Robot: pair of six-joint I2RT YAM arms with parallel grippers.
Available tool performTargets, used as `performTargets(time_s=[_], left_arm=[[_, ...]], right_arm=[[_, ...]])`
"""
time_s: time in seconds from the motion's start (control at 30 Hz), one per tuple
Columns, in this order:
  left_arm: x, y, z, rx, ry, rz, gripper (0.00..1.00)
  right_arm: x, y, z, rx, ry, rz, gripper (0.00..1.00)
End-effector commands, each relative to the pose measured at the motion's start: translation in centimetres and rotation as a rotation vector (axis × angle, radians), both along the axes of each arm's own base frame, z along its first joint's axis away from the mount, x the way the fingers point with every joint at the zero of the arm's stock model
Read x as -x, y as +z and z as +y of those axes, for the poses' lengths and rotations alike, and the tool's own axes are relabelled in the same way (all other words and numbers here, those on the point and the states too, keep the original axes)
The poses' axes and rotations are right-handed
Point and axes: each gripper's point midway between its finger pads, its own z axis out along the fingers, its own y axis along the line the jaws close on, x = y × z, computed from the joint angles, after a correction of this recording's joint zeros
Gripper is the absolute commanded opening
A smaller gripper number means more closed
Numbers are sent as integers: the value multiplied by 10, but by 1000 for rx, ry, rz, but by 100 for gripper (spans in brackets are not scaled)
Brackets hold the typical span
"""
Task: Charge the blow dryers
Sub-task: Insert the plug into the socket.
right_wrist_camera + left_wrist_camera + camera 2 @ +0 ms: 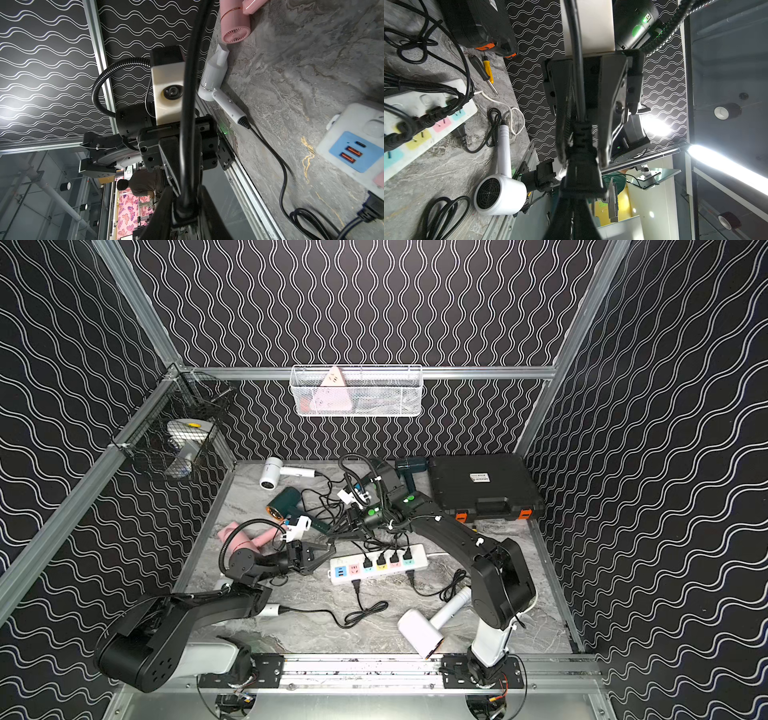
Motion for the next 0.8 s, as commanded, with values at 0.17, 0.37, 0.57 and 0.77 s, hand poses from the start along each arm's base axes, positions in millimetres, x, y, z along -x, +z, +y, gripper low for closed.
performTargets(time_s=[0.17, 0.37, 0.57, 0.77], left_arm=[[2, -2, 0, -23, 0, -2, 23], [-7, -46, 12, -300, 111, 115, 66], [-5, -58, 73, -792, 386, 138, 99], [-18, -48, 108, -885, 599, 147, 99]], right_arm=[[-2, 6, -1, -12, -35, -47, 0], [-15, -11, -19, 130, -193, -163, 0], [-33, -47, -40, 392, -398, -352, 0], [-38, -68, -52, 591, -555, -518, 0]])
